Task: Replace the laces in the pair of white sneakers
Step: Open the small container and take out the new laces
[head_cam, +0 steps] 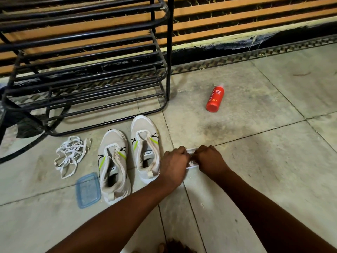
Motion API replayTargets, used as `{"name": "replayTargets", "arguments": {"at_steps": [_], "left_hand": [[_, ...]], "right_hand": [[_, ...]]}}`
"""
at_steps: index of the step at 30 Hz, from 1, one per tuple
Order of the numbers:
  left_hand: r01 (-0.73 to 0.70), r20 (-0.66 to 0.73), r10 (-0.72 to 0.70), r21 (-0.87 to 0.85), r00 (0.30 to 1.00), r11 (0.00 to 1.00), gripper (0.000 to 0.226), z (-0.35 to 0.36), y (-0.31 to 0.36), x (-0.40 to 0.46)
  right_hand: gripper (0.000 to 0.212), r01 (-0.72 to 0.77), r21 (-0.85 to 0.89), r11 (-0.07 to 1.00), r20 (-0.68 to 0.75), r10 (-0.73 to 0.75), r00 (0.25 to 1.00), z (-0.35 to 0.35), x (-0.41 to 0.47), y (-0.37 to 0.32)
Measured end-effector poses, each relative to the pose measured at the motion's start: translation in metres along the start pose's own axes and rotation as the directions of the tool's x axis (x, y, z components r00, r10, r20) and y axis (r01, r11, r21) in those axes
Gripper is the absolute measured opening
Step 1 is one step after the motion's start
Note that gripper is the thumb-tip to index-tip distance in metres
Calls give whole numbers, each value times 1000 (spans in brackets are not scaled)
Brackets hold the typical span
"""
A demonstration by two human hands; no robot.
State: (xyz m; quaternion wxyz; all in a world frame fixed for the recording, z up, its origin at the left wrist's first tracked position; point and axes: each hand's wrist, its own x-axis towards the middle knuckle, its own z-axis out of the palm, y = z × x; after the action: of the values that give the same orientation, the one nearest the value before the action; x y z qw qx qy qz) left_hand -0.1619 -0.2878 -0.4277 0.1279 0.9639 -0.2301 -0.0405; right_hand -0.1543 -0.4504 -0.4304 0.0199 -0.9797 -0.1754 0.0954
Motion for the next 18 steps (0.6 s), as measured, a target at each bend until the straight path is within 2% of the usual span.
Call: {"name": "replayTargets", "arguments": {"at_steps": [3,5,7,10,13,15,18], "left_hand": [[42,5,-43,83,999,996,19,-7,7,-1],[45,16,-48,120,999,992,20,-9,9,-1],[27,45,-34,143,998,989,22,-9,9,1],[46,63,-56,141,996,989,20,-10,7,6],[66,82,-77,130,994,989,17,-9,8,12],[91,75,-101,130,992,987,15,-11,8,15],[140,87,-146,64,985,988,14,-10,7,16]], "right_hand": [[44,39,-32,999,1,-39,999,-2,-7,4],[39,41,-92,995,44,-37,998,-2,-8,4],[26,27,-117,993,12,-26,1000,-3,-5,4],[20,69,-131,989,-68,-79,995,0,-3,4],[29,117,-127,985,-88,-129,988,8,-7,6],[35,109,-141,984,-106,-125,986,10,-6,7],[32,90,-114,989,-70,-98,993,7,-8,9]]}}
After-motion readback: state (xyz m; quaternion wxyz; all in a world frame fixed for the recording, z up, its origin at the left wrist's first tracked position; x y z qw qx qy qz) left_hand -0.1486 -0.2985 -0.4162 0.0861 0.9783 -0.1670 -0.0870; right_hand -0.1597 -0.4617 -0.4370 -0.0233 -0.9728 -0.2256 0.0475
